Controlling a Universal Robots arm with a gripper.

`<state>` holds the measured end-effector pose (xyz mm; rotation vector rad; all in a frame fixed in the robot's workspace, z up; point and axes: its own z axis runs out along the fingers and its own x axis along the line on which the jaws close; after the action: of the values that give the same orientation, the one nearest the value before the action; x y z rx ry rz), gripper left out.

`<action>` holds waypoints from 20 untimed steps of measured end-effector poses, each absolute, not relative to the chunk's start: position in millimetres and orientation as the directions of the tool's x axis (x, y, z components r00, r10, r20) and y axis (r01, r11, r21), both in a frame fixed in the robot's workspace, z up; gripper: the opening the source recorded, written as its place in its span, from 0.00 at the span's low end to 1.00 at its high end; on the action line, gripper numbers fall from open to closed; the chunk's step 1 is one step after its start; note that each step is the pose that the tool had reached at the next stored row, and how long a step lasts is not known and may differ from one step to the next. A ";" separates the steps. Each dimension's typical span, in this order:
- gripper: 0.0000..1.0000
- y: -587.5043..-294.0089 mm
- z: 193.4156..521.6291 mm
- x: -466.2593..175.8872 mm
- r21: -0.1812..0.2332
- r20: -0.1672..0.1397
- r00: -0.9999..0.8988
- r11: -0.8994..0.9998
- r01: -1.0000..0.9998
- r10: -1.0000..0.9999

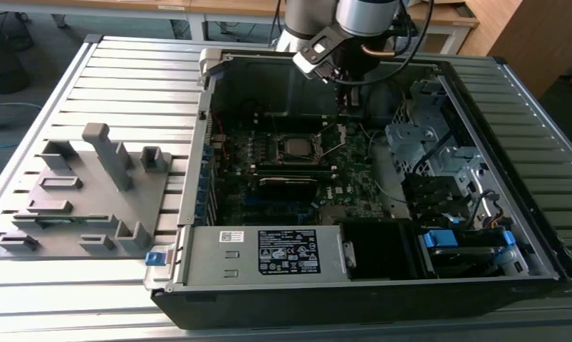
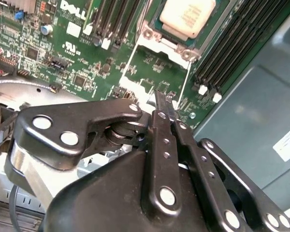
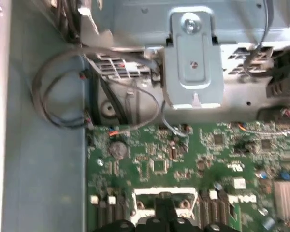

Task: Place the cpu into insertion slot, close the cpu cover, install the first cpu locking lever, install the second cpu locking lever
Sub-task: 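Close the cpu cover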

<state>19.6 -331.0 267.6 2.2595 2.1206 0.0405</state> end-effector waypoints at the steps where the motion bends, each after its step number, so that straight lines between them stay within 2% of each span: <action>1: 0.10 -331.0 267.6 20.9 0.049 -0.010 0.065 -0.065 0.997 0.998; 8: 0.10 -331.0 267.6 21.5 0.047 -0.010 0.065 -0.065 0.997 0.998; 12: 0.10 -331.0 267.2 22.2 0.010 -0.013 0.065 -0.065 0.998 0.998; 20: 0.10 -331.0 266.7 24.9 0.007 -0.012 0.065 -0.065 0.998 0.998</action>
<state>24.9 -331.0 266.7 2.2827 2.1388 -0.0069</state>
